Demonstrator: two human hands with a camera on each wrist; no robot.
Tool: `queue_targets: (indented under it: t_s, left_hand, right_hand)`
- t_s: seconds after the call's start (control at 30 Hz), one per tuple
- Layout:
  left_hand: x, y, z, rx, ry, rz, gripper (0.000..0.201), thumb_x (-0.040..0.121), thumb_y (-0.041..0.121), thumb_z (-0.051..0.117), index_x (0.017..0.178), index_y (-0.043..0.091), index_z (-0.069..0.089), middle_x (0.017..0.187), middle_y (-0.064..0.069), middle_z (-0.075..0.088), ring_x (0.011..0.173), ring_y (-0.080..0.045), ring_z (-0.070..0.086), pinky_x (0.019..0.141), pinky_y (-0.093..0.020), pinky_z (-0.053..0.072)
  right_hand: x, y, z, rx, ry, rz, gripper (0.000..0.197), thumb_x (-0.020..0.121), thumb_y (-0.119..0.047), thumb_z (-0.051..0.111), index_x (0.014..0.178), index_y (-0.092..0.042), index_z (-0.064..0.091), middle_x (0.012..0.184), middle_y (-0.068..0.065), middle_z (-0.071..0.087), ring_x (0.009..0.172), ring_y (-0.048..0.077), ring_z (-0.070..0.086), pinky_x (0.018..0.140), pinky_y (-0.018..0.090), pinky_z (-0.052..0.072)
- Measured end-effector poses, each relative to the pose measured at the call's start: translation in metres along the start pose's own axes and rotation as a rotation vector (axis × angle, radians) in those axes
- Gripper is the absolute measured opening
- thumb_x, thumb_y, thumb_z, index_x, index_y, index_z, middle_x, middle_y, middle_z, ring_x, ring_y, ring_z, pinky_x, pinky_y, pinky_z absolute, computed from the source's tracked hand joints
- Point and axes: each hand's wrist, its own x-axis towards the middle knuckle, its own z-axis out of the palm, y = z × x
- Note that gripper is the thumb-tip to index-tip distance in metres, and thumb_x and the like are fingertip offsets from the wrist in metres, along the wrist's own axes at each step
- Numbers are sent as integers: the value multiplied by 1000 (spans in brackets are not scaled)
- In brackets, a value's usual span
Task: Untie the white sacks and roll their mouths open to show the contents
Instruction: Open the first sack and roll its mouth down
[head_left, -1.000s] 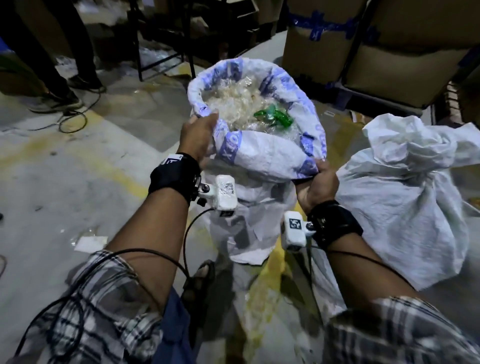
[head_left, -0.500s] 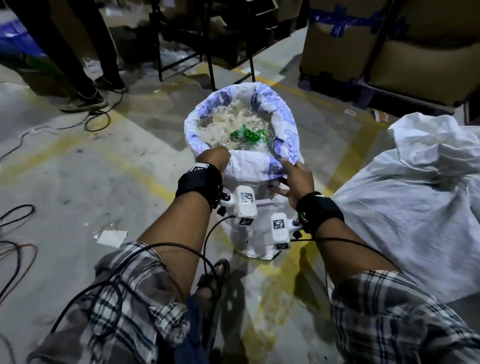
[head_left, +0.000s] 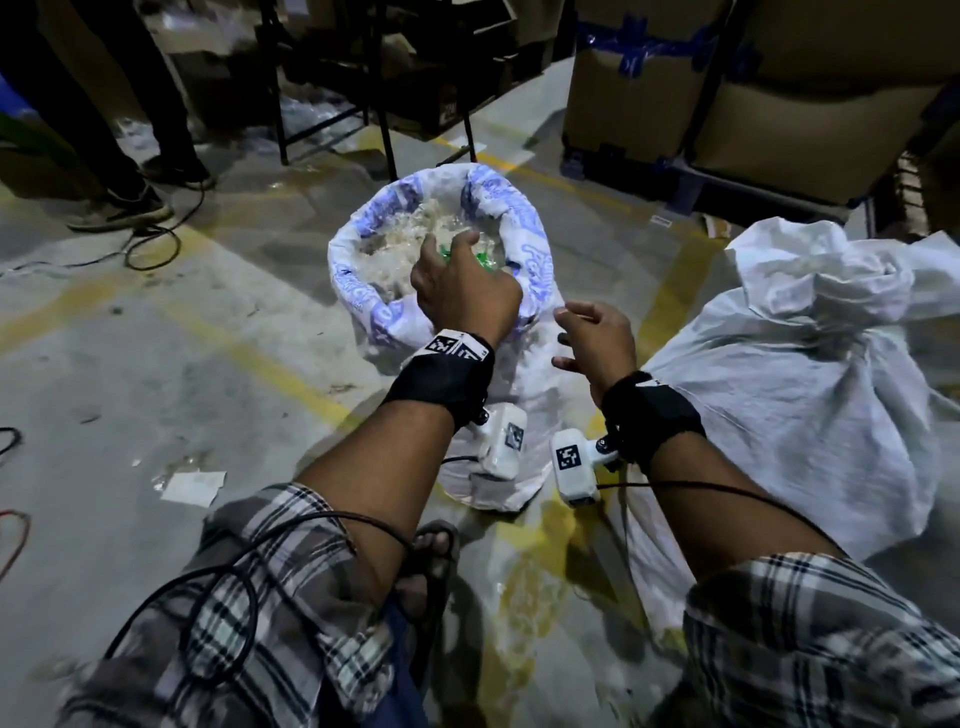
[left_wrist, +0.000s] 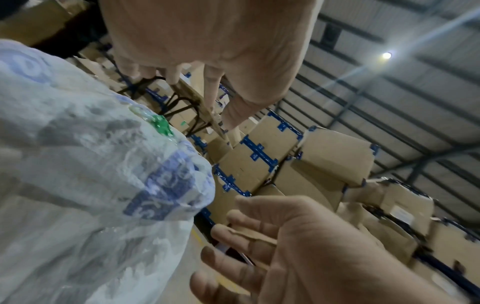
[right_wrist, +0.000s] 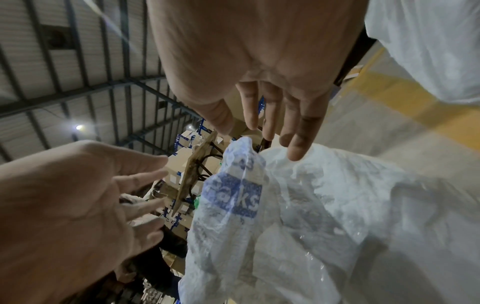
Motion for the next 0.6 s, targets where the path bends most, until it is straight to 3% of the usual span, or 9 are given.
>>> queue_targets:
  t_s: [0.1, 0.23, 0.33, 0.43, 0.53, 0.6]
  left_hand:
    - [-19, 13, 16, -12, -29, 168, 40, 87, 21, 61, 127, 26, 60, 145, -4, 47, 139, -28, 39, 115, -31, 26]
    - [-55, 35, 51, -33, -274, 292, 33, 85, 17, 61, 118, 23, 67, 126, -4, 65, 122, -28, 56, 109, -38, 39]
    - [-85, 57, 81, -70, -436, 298, 26, 87, 17, 63, 110, 22, 71, 118, 1, 71, 116, -24, 62, 105, -38, 45]
    - [-113, 79, 112, -96, -567, 280, 18, 88, 23, 64, 103, 22, 74, 108, 5, 74, 107, -21, 66, 98, -36, 51]
    - [-136, 95, 133, -86, -646, 338, 15, 89, 22, 64, 98, 20, 76, 105, 2, 75, 105, -20, 67, 96, -35, 53]
    - [-150, 103, 144, -57, -700, 390, 16, 90, 20, 63, 96, 18, 77, 103, 2, 76, 103, -19, 68, 94, -34, 53]
  right_hand:
    - [-9, -1, -30, -138, 37, -106, 24, 93, -16, 67, 114, -6, 68, 106, 9, 69, 94, 25, 66, 84, 53, 60]
    - [-20, 9, -92, -355, 147, -171, 20, 88, -22, 68, 104, -11, 72, 103, 6, 73, 98, 25, 69, 89, 49, 58]
    - [-29, 17, -149, -455, 256, -185, 13, 88, -20, 68, 97, -13, 73, 97, 3, 73, 94, 22, 69, 90, 37, 55]
    - [-37, 28, -209, -542, 398, -160, 10, 87, -20, 68, 95, -16, 73, 90, -5, 69, 91, 17, 67, 80, 21, 44]
    - [-39, 42, -256, -606, 535, -122, 22, 85, -16, 66, 105, -11, 71, 106, 5, 69, 95, 21, 65, 80, 19, 40]
    - [-36, 49, -281, -653, 600, -118, 34, 86, -14, 66, 119, -7, 65, 125, 14, 59, 108, 27, 60, 93, 24, 41]
